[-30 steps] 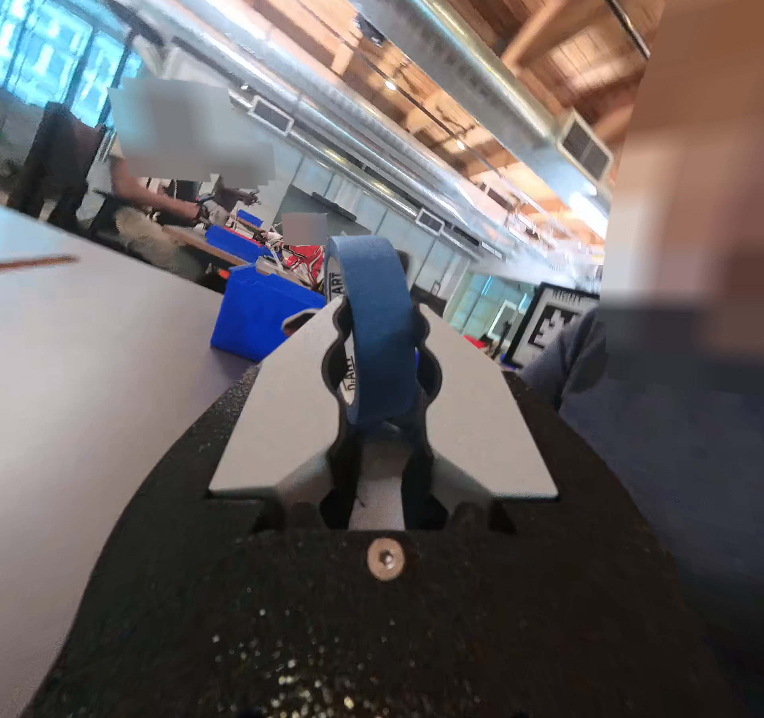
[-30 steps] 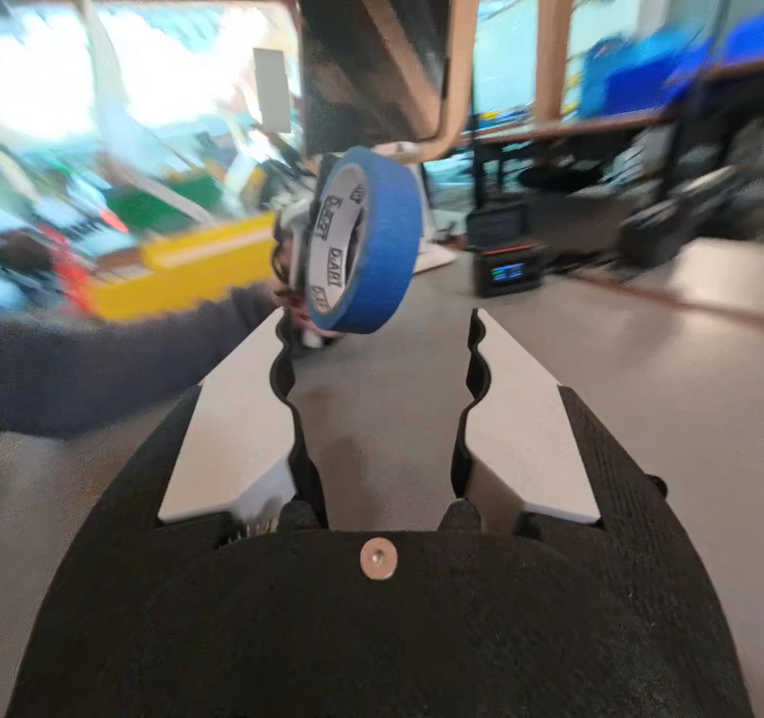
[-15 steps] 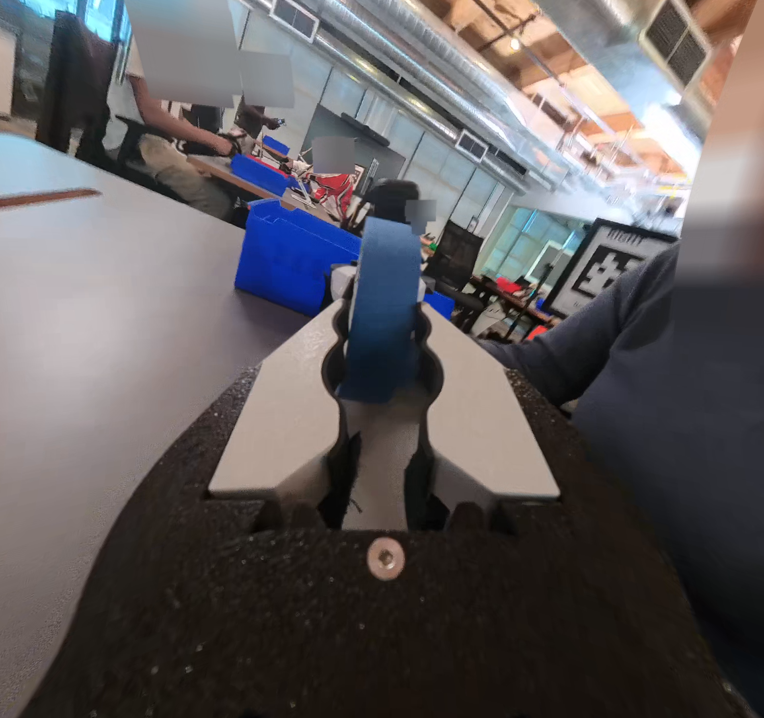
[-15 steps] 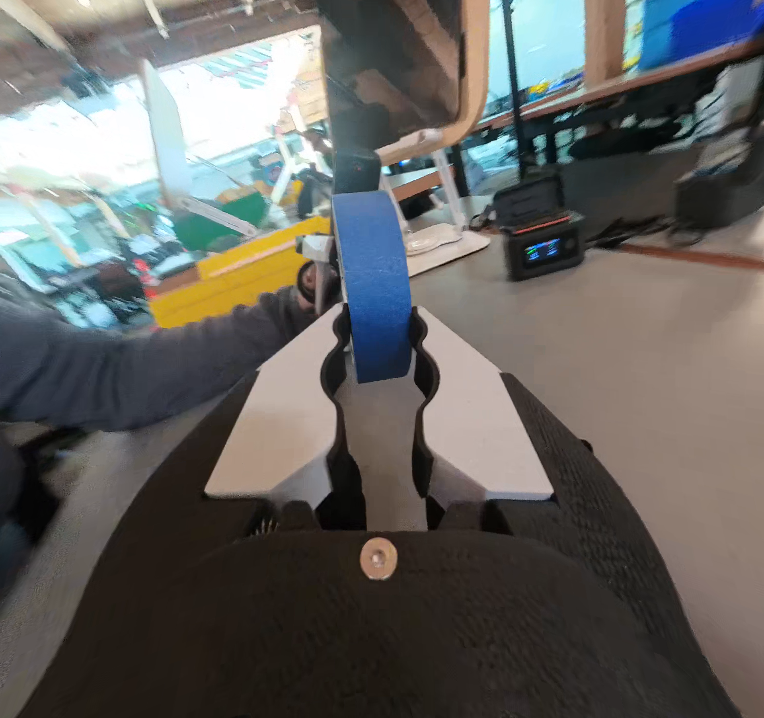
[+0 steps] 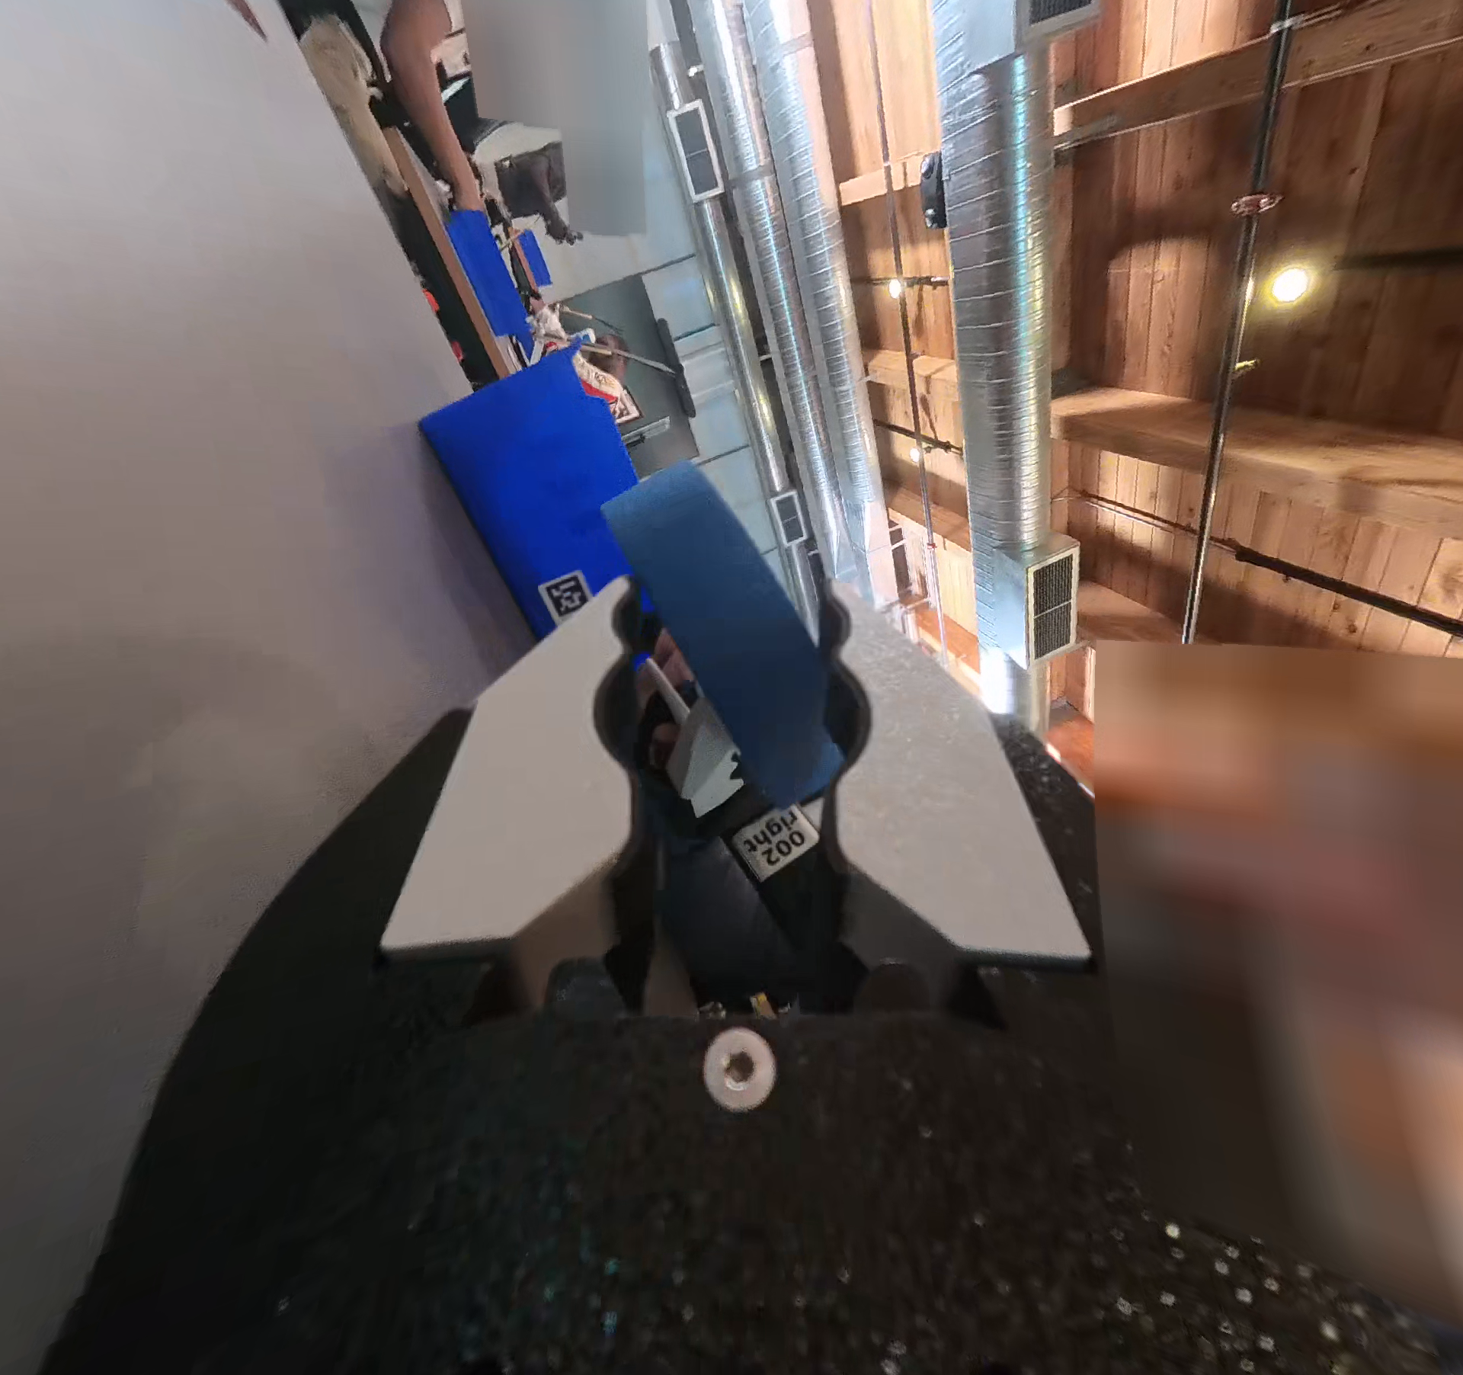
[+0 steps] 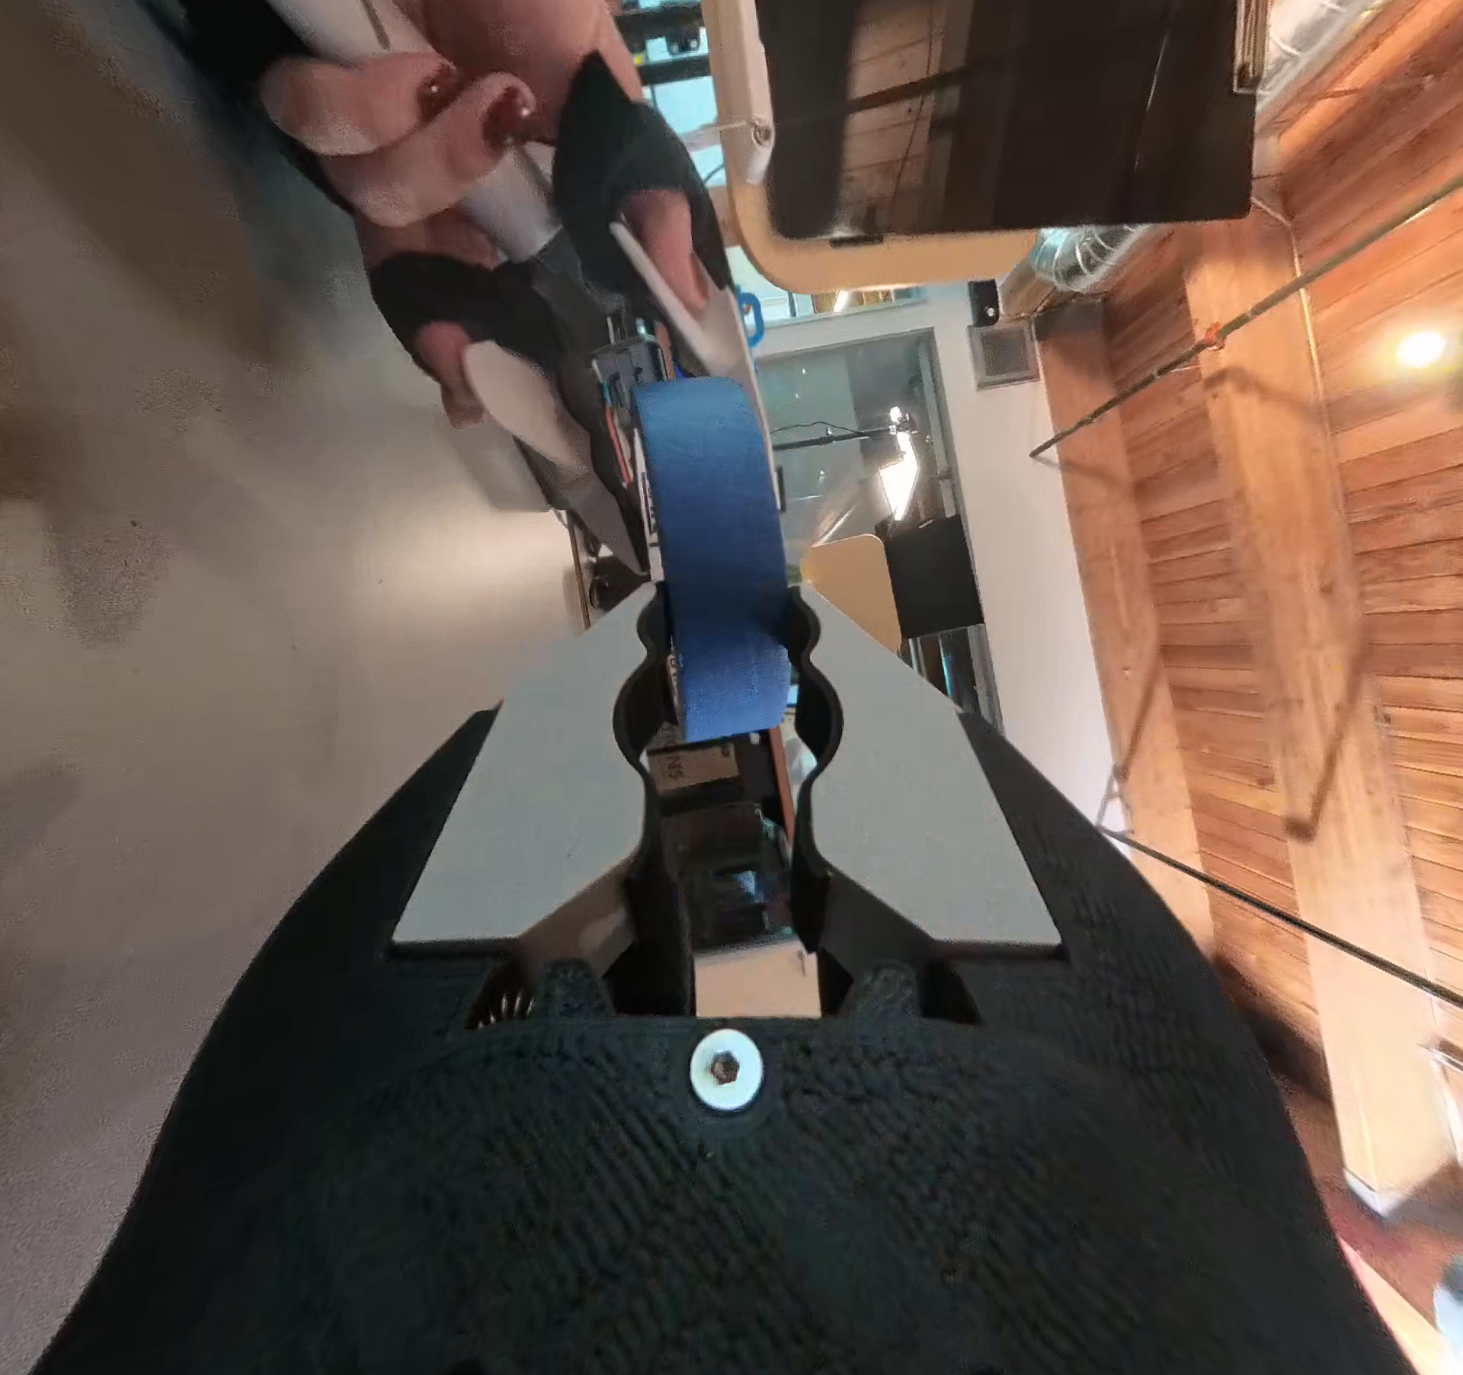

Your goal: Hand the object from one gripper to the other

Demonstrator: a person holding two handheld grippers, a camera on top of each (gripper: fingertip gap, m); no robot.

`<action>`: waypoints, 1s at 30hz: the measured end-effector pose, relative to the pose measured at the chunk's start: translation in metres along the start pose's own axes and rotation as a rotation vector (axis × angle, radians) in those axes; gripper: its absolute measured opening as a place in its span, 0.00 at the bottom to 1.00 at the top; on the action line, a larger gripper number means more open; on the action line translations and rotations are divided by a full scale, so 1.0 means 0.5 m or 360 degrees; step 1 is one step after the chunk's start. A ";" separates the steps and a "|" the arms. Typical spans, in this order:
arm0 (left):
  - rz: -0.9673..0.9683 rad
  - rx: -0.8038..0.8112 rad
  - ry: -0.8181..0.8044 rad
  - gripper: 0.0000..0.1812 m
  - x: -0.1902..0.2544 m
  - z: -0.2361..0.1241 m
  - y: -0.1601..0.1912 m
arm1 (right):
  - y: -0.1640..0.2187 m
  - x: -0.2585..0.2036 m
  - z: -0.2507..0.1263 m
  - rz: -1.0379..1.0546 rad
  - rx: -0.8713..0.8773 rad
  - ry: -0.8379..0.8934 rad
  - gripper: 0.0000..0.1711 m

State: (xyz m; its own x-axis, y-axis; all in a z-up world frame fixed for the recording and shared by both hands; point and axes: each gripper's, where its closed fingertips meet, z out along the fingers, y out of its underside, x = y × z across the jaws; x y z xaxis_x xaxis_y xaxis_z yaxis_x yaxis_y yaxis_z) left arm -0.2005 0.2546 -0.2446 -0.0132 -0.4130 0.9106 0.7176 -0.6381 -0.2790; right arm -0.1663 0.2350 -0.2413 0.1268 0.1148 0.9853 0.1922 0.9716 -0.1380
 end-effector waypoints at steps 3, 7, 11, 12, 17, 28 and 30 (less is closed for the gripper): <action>0.0039 0.0017 -0.0025 0.20 -0.008 0.000 0.000 | 0.011 -0.008 0.000 0.0027 -0.0029 -0.0031 0.17; 0.0349 0.0077 0.0060 0.15 0.031 -0.008 -0.016 | -0.018 -0.010 -0.006 0.0698 0.0193 -0.0198 0.42; 0.0772 0.0139 0.0119 0.15 0.073 -0.026 -0.022 | 0.003 0.034 -0.003 0.1696 0.0326 -0.0280 0.51; 0.0893 0.0152 0.0177 0.15 0.092 -0.030 -0.018 | 0.009 0.032 -0.003 0.1957 0.0343 -0.0385 0.51; 0.1370 0.0097 0.0223 0.15 0.130 -0.027 0.016 | -0.009 0.014 -0.010 0.2998 0.0488 -0.1003 0.47; 0.1182 -0.0145 0.0047 0.17 0.080 0.013 0.049 | 0.012 0.005 -0.005 0.3018 0.0457 -0.0942 0.17; 0.0931 -0.0123 0.0038 0.34 0.064 0.014 0.035 | 0.026 0.020 -0.004 0.2697 0.0379 -0.0734 0.16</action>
State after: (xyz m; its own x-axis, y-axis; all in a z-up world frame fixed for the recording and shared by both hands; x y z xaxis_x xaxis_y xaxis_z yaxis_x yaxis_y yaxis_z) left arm -0.1835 0.2348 -0.2180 0.3530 -0.7245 0.5920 0.5575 -0.3453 -0.7550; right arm -0.1604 0.2485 -0.2337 -0.2488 0.9336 -0.2577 0.0155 -0.2622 -0.9649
